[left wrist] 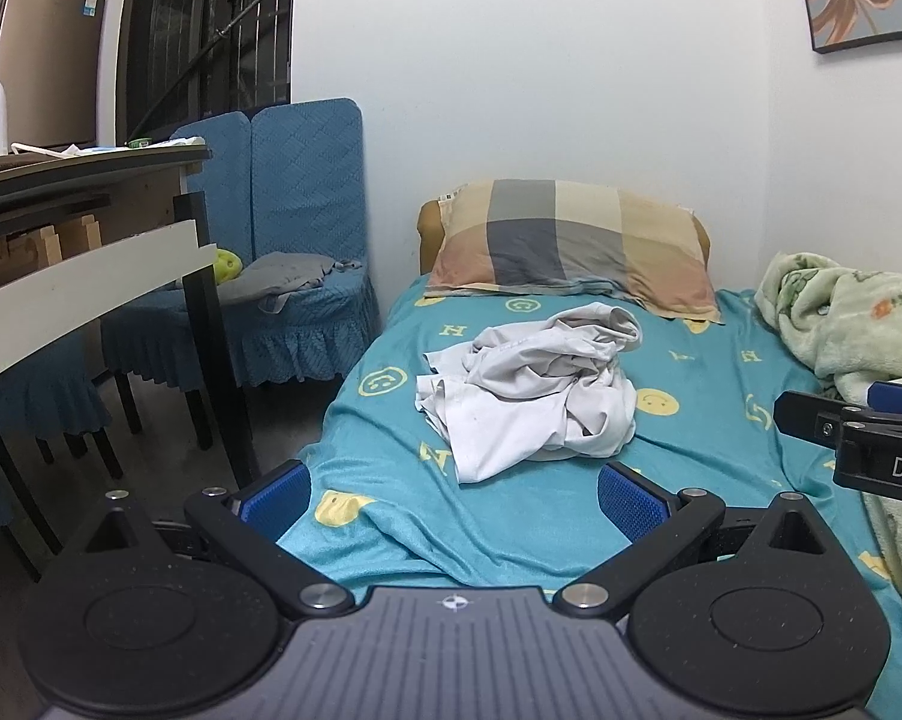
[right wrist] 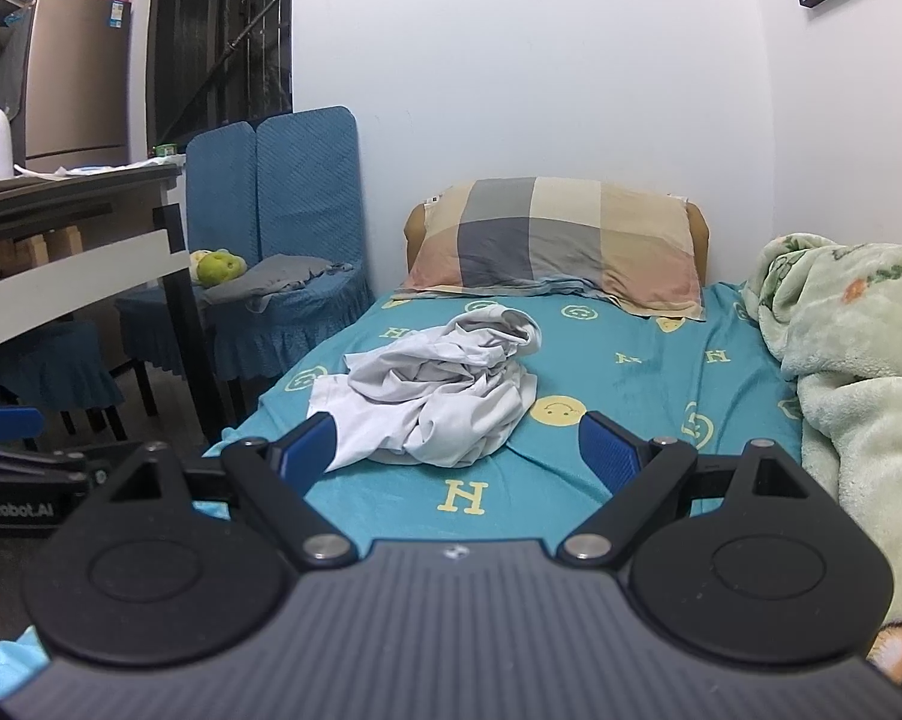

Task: Fold clothes
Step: 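Move both grippers toward the crumpled white T-shirt on the bed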

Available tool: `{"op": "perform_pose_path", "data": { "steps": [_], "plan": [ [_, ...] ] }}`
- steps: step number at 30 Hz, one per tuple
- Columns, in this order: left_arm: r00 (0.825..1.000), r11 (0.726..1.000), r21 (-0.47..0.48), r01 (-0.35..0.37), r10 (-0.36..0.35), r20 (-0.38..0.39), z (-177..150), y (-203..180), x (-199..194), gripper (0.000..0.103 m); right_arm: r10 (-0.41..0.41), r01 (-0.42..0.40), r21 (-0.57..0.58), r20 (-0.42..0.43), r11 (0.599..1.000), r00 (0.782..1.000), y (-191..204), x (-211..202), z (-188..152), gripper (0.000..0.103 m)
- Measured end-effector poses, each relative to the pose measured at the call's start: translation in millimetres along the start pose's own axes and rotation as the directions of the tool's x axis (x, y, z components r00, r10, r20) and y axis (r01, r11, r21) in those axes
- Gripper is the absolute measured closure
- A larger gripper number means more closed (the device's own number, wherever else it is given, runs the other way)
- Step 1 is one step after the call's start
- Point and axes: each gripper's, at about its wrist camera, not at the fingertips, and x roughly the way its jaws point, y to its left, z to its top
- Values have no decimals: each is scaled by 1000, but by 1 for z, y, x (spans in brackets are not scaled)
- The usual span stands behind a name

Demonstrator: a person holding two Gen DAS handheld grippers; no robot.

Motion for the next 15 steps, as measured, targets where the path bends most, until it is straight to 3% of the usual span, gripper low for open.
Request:
{"op": "perform_pose_path", "data": {
  "steps": [15],
  "plan": [
    [1000,1000,1,10,-10,26,-1,7,2,0,16,-16,9,-5,1000,1000,-4,-2,1,14]
  ]
}}
